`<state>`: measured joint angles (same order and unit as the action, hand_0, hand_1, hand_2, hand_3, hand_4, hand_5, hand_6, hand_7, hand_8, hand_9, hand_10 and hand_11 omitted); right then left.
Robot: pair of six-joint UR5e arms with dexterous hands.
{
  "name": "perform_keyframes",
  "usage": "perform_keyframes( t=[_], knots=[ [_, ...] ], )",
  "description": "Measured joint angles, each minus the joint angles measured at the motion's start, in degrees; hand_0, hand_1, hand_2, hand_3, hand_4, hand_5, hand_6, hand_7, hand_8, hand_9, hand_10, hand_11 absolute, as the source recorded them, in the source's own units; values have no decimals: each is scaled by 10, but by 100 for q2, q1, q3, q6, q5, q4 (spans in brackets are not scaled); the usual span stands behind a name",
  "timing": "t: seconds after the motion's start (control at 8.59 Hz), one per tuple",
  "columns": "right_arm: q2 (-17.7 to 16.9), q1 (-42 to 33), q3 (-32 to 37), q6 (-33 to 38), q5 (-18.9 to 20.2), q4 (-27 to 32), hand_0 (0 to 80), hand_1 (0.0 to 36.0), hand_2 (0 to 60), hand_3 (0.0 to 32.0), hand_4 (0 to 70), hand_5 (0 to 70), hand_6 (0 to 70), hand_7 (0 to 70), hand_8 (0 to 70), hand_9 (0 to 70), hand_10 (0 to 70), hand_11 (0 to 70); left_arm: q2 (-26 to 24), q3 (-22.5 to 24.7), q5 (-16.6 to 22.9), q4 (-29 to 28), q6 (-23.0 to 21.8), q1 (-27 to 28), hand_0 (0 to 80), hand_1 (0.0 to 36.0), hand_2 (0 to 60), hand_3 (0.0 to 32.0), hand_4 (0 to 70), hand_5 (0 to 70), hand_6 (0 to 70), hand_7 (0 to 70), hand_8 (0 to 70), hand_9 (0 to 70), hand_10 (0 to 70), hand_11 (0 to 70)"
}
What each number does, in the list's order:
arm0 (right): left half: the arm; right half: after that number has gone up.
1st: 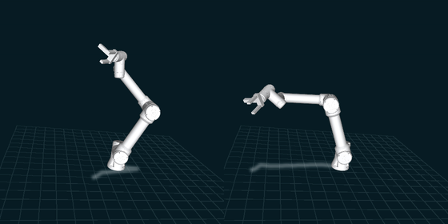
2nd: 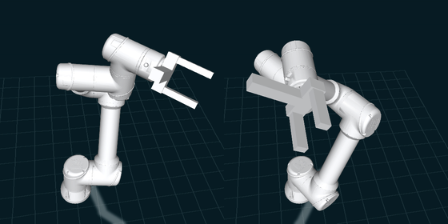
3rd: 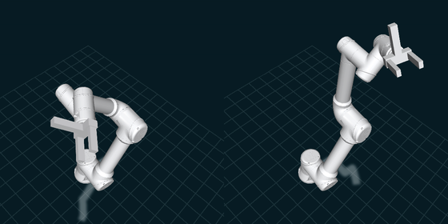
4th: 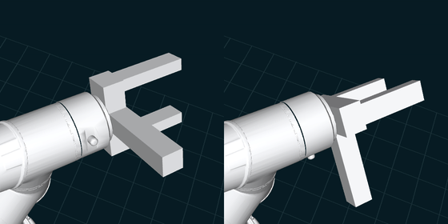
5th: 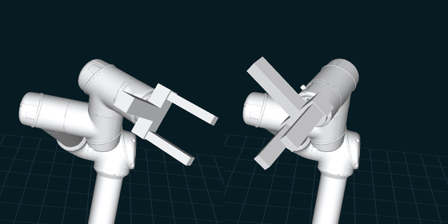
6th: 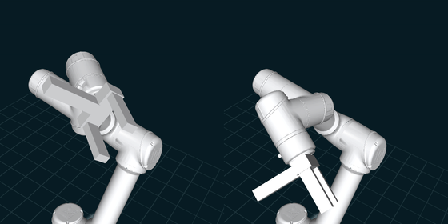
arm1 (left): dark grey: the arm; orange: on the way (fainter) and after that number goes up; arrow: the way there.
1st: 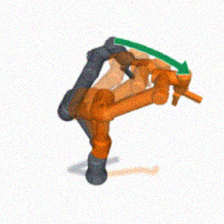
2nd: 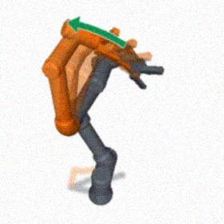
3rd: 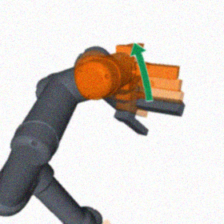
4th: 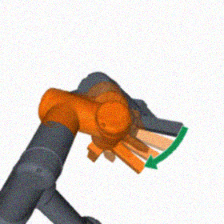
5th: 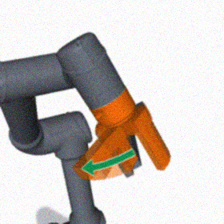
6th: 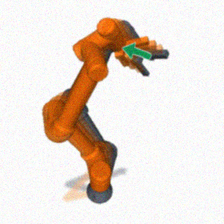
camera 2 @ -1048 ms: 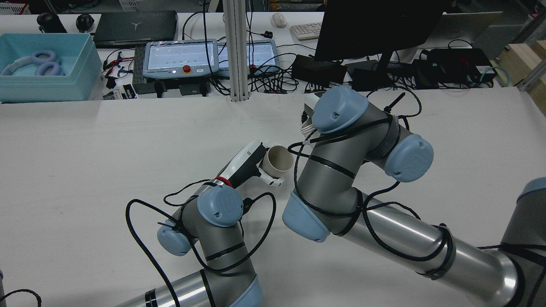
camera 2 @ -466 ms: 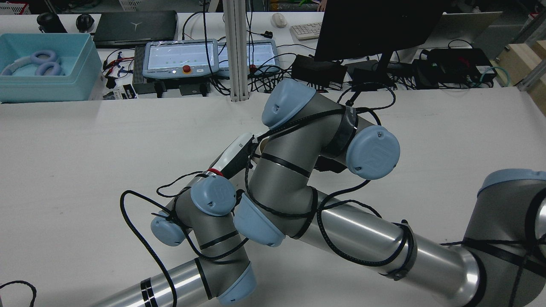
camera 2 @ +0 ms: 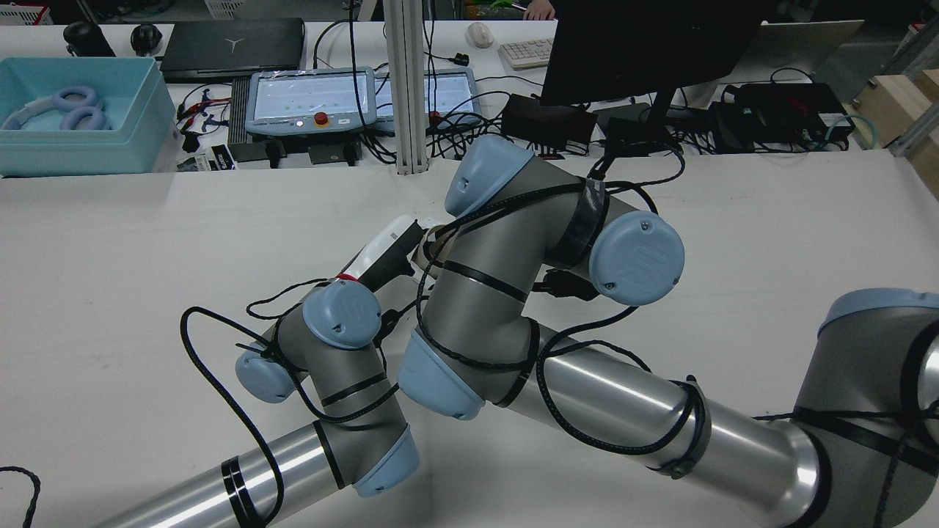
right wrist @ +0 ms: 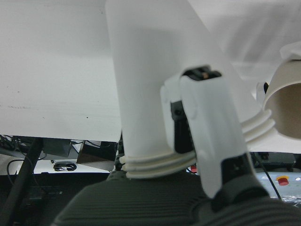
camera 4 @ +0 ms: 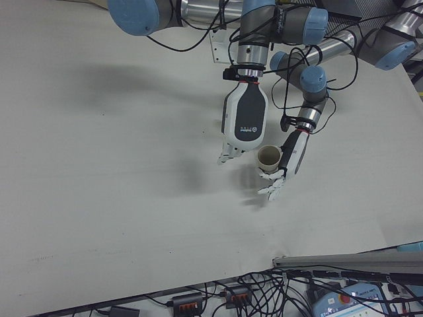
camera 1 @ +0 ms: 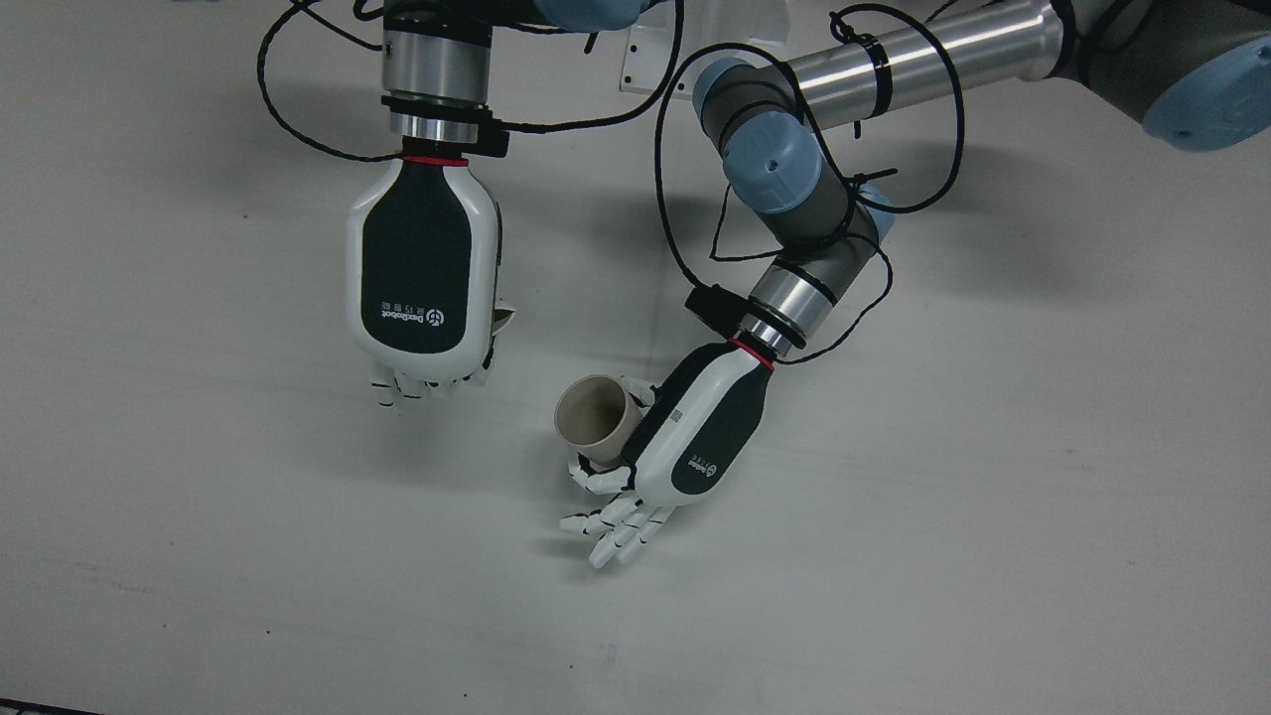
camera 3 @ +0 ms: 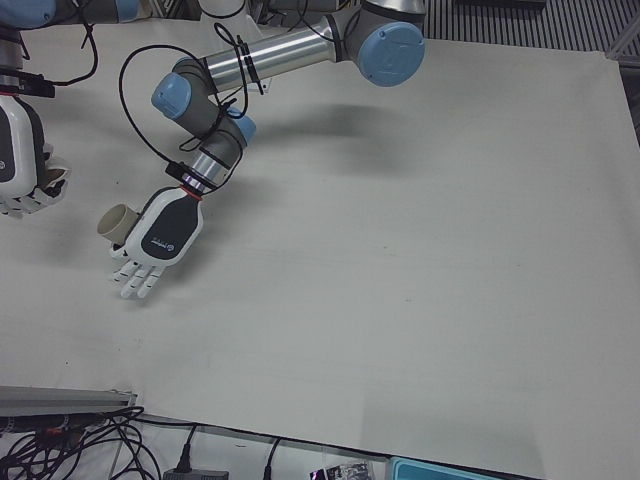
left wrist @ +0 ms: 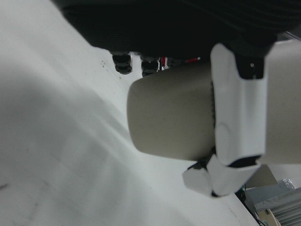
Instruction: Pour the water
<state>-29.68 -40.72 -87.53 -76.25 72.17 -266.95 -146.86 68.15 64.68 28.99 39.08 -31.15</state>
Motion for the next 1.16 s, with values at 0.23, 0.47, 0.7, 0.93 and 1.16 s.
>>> perform_keyframes(
  t=[0.23, 0.47, 0.7, 0.93, 1.16],
  knots=[
    [-592, -247, -988, 450, -35, -6, 800, 360, 600, 0, 660, 648, 450, 419, 305, 351, 151, 259, 4, 174, 111, 42, -30, -29, 603, 360, 600, 0, 700, 700, 174, 204, 83, 55, 31, 62],
    [-1792, -783, -2639, 1083, -124, 285, 800, 360, 600, 0, 593, 599, 450, 408, 308, 362, 169, 281, -40, 781, 304, 418, -50, -58, 602, 360, 600, 0, 700, 700, 175, 206, 82, 55, 33, 64],
    [-2907, -1695, -3618, 1544, -130, 1137, 685, 360, 600, 0, 528, 556, 449, 402, 320, 398, 213, 340, -61, 1351, 373, 867, -324, -77, 596, 360, 600, 0, 700, 700, 167, 198, 82, 53, 31, 61],
    [-3759, -2750, -3865, 1687, 198, 2542, 606, 360, 600, 0, 496, 519, 447, 396, 330, 414, 236, 370, 17, 1641, 388, 1244, -1329, -145, 577, 360, 600, 0, 700, 700, 149, 185, 77, 50, 36, 67],
    [-4605, -3634, -3789, 1843, 691, 4034, 522, 341, 600, 0, 341, 431, 392, 349, 346, 450, 268, 409, 502, 2161, 385, 1487, -2334, -326, 579, 360, 600, 0, 700, 700, 150, 190, 75, 53, 38, 70]
  ],
)
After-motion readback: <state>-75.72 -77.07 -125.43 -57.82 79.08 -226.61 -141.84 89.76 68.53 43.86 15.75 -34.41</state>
